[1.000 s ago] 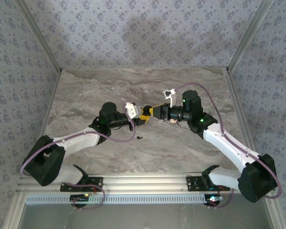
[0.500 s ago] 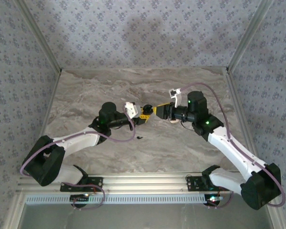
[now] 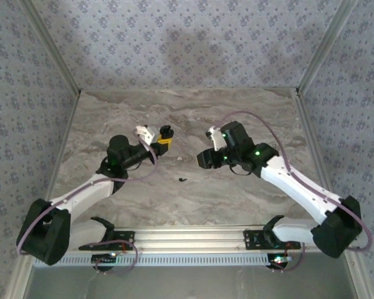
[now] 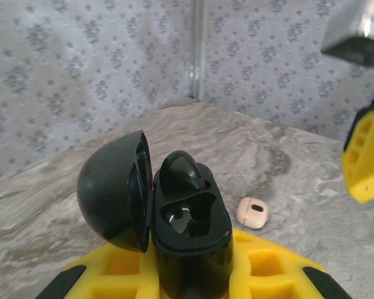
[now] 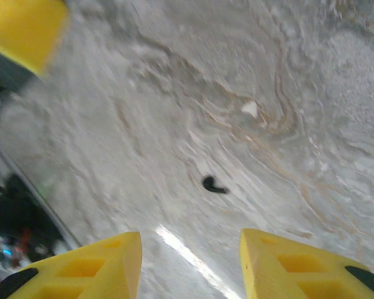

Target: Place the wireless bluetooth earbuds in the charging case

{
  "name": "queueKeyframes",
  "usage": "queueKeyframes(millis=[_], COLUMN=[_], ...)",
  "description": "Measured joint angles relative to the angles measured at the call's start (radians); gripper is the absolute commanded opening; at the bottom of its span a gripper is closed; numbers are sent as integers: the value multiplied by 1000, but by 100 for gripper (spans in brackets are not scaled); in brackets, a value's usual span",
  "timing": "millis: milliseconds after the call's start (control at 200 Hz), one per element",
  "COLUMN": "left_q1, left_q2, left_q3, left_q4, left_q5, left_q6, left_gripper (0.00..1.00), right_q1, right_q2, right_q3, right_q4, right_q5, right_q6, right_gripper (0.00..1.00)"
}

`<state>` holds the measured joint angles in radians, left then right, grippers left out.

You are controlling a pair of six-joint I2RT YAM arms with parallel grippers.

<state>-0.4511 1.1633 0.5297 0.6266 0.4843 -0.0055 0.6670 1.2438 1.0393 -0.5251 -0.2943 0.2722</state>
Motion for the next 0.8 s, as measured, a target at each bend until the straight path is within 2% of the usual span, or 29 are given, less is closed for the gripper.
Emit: queueKeyframes(millis=[305,570,799], left_q1=[122,212,244], left_q2=[-44,-70,-76], left_q3=[-77,-98,-106], left_q4=[-55,-76,-78], left_q5=[-58,-59,-59], left_q6=[-99,-154,-180], left_gripper=[13,13,13], right_q1=[23,83,134], right_q2=[194,343,494], right_q3=[91,232,341], right_q4=[-60,-89,-158], right_q5=[35,10,31], right_q6=[-397,-750,-927], right_gripper=[52,49,49])
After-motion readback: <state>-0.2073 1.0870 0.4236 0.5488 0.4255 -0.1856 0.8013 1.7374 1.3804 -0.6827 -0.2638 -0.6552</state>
